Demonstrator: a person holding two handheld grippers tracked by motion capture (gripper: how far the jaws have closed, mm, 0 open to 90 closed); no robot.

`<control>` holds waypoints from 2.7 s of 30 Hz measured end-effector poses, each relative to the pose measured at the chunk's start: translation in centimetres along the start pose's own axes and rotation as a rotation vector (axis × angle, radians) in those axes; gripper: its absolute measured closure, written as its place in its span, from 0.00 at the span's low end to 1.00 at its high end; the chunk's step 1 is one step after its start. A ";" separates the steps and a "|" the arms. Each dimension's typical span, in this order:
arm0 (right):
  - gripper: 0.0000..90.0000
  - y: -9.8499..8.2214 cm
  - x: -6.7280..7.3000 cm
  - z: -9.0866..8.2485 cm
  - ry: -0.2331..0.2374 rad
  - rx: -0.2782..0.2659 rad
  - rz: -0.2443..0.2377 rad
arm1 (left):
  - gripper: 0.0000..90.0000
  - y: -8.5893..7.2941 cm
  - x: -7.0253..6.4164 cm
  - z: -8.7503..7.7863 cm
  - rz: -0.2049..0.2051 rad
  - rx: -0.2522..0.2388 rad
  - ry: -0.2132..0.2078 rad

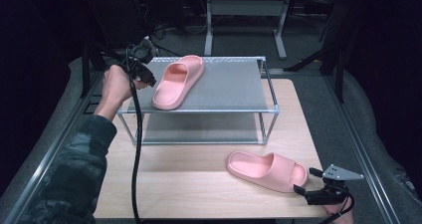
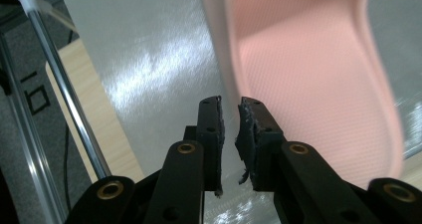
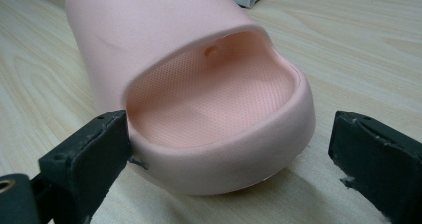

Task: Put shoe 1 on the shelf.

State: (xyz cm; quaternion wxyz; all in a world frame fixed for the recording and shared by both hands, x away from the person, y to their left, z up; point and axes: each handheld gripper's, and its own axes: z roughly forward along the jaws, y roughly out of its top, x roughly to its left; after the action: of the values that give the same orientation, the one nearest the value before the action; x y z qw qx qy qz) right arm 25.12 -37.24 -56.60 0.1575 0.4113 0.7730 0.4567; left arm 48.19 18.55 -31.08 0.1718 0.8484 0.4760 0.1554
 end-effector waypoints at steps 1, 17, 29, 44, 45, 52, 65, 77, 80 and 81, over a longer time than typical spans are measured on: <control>0.03 0.0 0.0 0.0 -0.003 0.000 0.000 | 0.88 -0.2 0.1 0.2 0.001 0.006 0.000; 0.04 0.0 0.0 -0.1 -0.009 -0.001 -0.001 | 0.90 -1.7 -0.9 2.2 -0.011 -0.026 -0.092; 0.04 0.0 0.0 0.0 -0.010 0.001 0.004 | 0.85 -0.7 -4.0 2.3 0.054 -0.047 -0.168; 0.04 0.0 0.0 0.0 -0.012 0.000 0.004 | 0.33 -4.3 -4.7 -0.9 0.112 -0.119 -0.173; 0.04 0.0 0.0 0.0 -0.013 0.002 0.002 | 0.28 -4.6 -4.8 -1.1 0.120 -0.123 -0.174; 0.04 0.0 0.1 0.0 -0.013 0.002 0.005 | 0.17 -8.6 -5.8 -1.5 0.175 -0.153 -0.154; 0.03 0.2 0.4 0.0 -0.027 0.051 -0.010 | 0.09 -16.7 -7.2 2.9 0.191 -0.143 -0.129; 0.02 2.9 2.7 -1.7 -0.088 0.089 0.040 | 0.00 -24.3 -8.1 11.7 0.061 -0.090 -0.160; 0.01 4.2 3.7 -1.6 -0.107 0.122 0.059 | 0.00 -25.7 -8.2 13.5 0.026 -0.091 -0.147; 0.01 4.7 4.1 -1.5 -0.107 0.133 0.063 | 0.00 -26.0 -8.2 13.9 0.010 -0.107 -0.135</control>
State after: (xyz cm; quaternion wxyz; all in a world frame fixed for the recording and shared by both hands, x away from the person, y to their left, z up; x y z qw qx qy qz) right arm 23.97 -33.76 -51.31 0.1563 0.4688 0.7787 0.3867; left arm 30.43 22.19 -55.78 0.2479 0.8489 0.4500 0.1242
